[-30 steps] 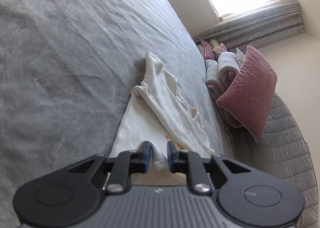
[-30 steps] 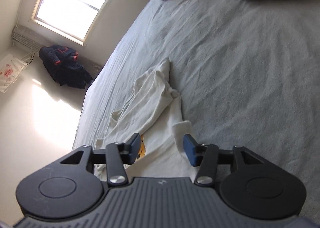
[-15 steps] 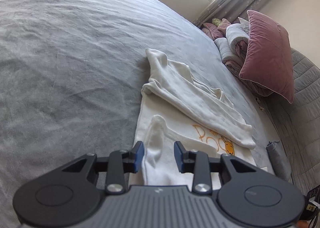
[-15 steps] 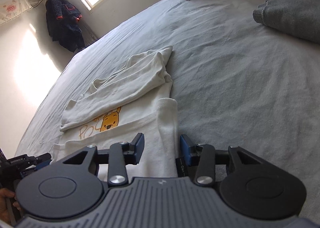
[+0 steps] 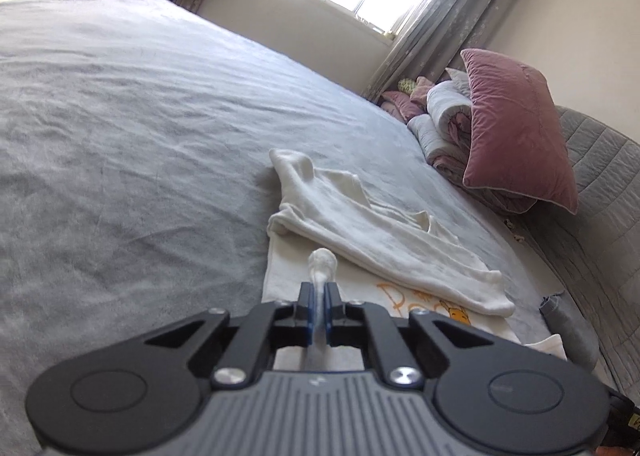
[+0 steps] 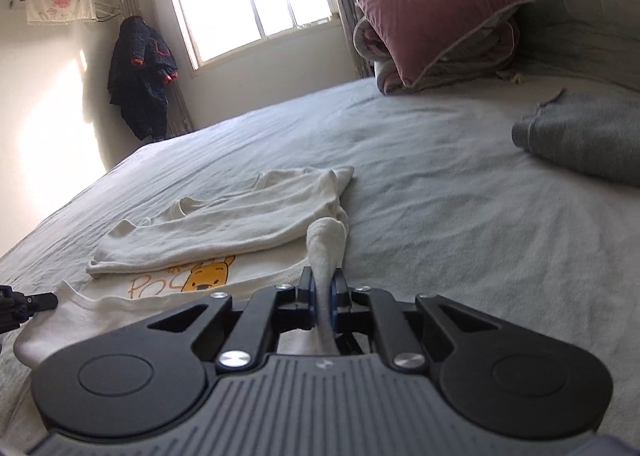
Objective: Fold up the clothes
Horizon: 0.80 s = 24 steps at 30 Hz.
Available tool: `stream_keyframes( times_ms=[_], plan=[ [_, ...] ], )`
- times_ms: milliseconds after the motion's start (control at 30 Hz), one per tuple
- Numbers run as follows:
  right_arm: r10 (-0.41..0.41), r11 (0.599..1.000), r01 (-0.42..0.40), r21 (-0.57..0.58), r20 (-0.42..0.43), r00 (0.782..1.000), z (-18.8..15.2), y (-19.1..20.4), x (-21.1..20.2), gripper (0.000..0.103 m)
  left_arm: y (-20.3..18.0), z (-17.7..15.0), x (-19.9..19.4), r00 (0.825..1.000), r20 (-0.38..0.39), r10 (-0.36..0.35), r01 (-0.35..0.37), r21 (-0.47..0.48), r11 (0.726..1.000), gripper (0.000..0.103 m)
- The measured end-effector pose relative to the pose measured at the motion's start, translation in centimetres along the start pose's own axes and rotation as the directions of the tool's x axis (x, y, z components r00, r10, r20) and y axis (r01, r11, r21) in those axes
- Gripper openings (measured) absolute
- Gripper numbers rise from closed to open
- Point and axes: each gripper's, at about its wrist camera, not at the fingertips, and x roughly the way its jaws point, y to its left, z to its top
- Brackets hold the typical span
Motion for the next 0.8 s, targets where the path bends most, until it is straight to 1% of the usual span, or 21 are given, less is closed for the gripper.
stream_keyframes(
  times_ms=[100, 133, 200, 300, 400, 533, 600, 700, 767, 800],
  plan=[
    [0.004, 0.999, -0.002, -0.041, 0.056, 0.998, 0.5, 0.5, -0.6, 0.008, 0.0, -0.3, -1.0, 0.999, 0.048, 0.003, -0.003, 0.007, 1.000, 0.004],
    [0.003, 0.999, 0.000, -0.050, 0.058, 0.998, 0.6, 0.5, -0.3, 0.008, 0.0, -0.3, -1.3, 0.998, 0.064, 0.003, -0.004, 0.010, 1.000, 0.004],
    [0.001, 0.998, 0.003, -0.068, 0.063, 0.998, 0.8, 0.6, 0.1, 0.008, 0.0, -0.4, -1.2, 0.997, 0.072, 0.011, -0.013, 0.021, 1.000, 0.004],
    [-0.012, 0.997, 0.015, -0.075, 0.035, 0.999, 1.0, 0.5, 1.9, 0.008, 0.0, -0.3, -0.3, 0.996, 0.082, 0.033, -0.035, 0.029, 0.999, 0.005],
    [-0.030, 0.997, 0.032, -0.075, 0.030, 0.999, 1.3, 0.4, 3.2, 0.007, -0.3, -0.1, 0.0, 0.992, 0.118, 0.041, -0.045, 0.039, 0.998, 0.005],
    [-0.044, 0.998, 0.046, -0.042, 0.058, 0.997, 2.1, 0.0, 3.6, 0.006, -0.8, 0.1, 0.2, 0.985, 0.164, 0.052, -0.060, 0.047, 0.997, 0.005],
    [-0.051, 0.998, 0.054, -0.044, 0.056, 0.997, 2.3, 0.1, 4.0, 0.007, -0.9, 0.1, 0.9, 0.984, 0.158, 0.078, -0.087, 0.050, 0.995, 0.005],
    [-0.066, 0.996, 0.068, -0.064, 0.026, 0.997, 2.1, 0.3, 5.1, 0.006, -1.5, 0.0, 2.3, 0.981, 0.138, 0.140, -0.154, 0.099, 0.983, 0.005],
    [-0.075, 0.995, 0.072, -0.070, -0.029, 0.997, 1.9, 0.3, 6.1, 0.007, -1.8, -0.3, 3.2, 0.976, 0.113, 0.186, -0.202, 0.149, 0.968, 0.005],
    [-0.079, 0.995, 0.076, -0.065, -0.048, 0.996, 1.8, 0.1, 6.3, 0.007, -1.7, -0.4, 3.6, 0.974, 0.089, 0.206, -0.218, 0.160, 0.963, 0.005]
  ],
)
